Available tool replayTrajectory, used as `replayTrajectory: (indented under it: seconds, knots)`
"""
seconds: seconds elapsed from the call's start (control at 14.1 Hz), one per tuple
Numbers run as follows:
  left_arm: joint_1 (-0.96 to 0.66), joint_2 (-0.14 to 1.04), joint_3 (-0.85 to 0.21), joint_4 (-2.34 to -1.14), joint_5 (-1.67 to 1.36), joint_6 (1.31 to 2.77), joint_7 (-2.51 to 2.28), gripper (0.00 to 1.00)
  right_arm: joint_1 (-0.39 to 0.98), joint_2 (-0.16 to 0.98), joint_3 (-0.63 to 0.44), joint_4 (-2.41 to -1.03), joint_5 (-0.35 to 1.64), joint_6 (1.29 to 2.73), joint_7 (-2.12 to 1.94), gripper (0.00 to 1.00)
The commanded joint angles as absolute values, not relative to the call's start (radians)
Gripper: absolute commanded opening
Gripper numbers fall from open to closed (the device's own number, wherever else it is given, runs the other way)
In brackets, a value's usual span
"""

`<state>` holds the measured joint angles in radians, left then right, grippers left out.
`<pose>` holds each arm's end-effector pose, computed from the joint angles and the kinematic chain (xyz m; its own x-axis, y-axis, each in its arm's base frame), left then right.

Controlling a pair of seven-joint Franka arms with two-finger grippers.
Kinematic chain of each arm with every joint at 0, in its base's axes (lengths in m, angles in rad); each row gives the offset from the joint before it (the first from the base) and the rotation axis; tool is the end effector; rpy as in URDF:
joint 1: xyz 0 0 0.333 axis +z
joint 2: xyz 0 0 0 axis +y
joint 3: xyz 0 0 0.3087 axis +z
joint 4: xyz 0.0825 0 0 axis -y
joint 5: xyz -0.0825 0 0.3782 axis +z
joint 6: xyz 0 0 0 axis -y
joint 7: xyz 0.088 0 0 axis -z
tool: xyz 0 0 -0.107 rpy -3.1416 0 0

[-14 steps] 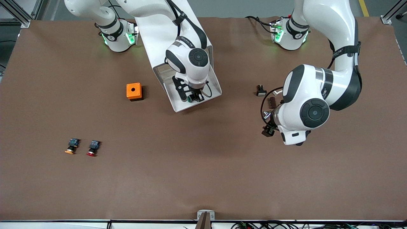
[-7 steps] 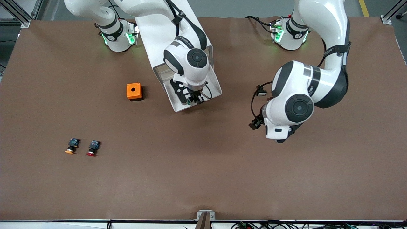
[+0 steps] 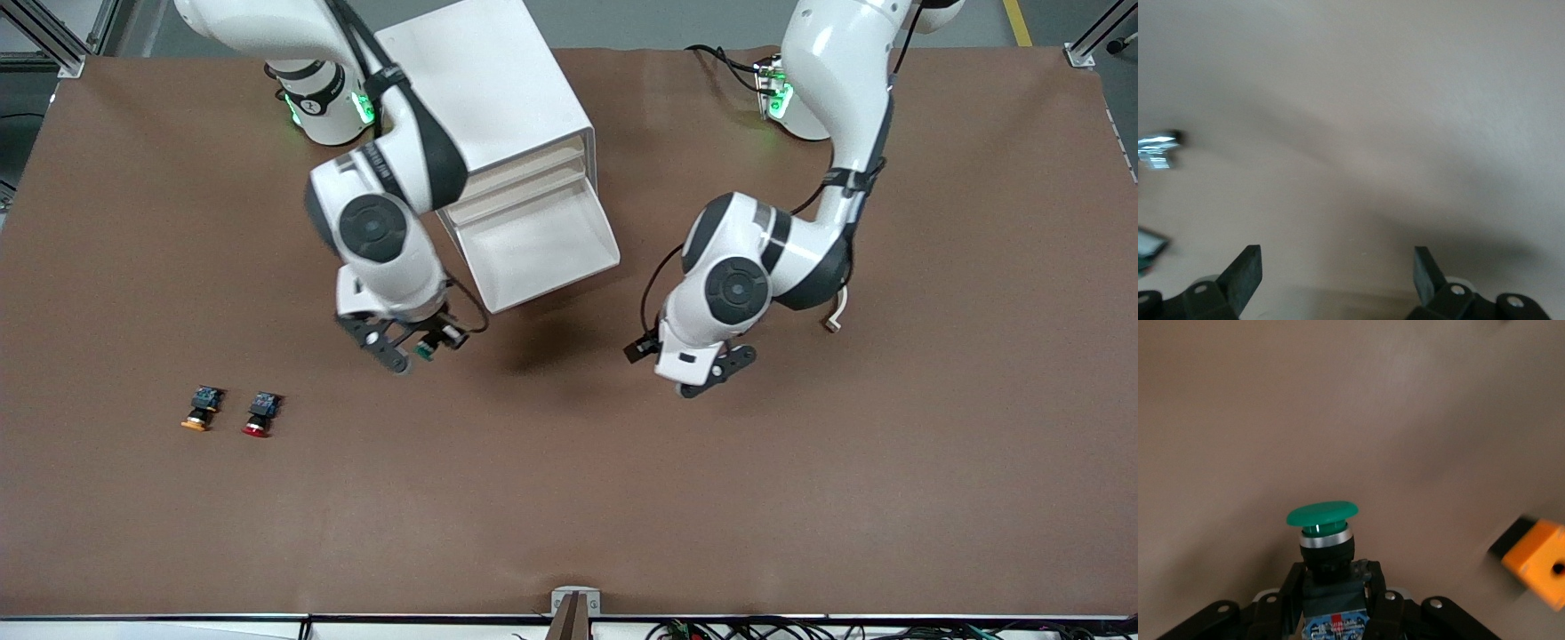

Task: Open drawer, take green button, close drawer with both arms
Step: 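Place the green button beside the red button while the left gripper pushes drawer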

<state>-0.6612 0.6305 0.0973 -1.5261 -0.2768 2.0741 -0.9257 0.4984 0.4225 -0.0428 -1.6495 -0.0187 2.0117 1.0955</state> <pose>0.5696 -0.3886 0.2819 0.8682 0.4582 -0.1907 0.4722 -0.8808 0.0336 0.5870 0.2896 0.3595 0.8092 -0.5876 0.0027 -0.5863 -0.8071 0.0690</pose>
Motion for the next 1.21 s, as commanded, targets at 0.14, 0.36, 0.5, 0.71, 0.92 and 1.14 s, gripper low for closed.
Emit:
replayTrajectory:
  seconds: [0.14, 0.36, 0.5, 0.71, 0.92, 1.14]
  knots:
    - [-0.698, 0.709, 0.022, -1.54, -0.27, 2.183, -0.974, 1.0, 0.326, 0.413, -0.023, -1.796, -0.02, 2.166, 0.717, 0.0]
    - [-0.755, 0.727, 0.002, -1.54, -0.27, 2.198, -1.092, 1.0, 0.226, 0.44, -0.023, -1.862, -0.02, 2.333, 0.507, 0.0]
    - [-0.776, 0.726, -0.034, -1.557, -0.279, 2.198, -1.159, 1.0, 0.187, 0.478, -0.023, -1.864, -0.02, 2.365, 0.401, 0.0]
    - [-0.801, 0.726, -0.072, -1.581, -0.279, 2.198, -1.235, 1.0, 0.161, 0.521, -0.023, -1.862, -0.031, 2.4, 0.312, 0.0]
    - [-0.805, 0.716, -0.133, -1.598, -0.281, 2.188, -1.33, 1.0, 0.135, 0.583, -0.025, -1.862, -0.032, 2.482, 0.304, 0.0]
    - [-0.807, 0.716, -0.19, -1.598, -0.279, 2.187, -1.42, 1.0, 0.109, 0.613, -0.025, -1.856, -0.032, 2.505, 0.291, 0.0]
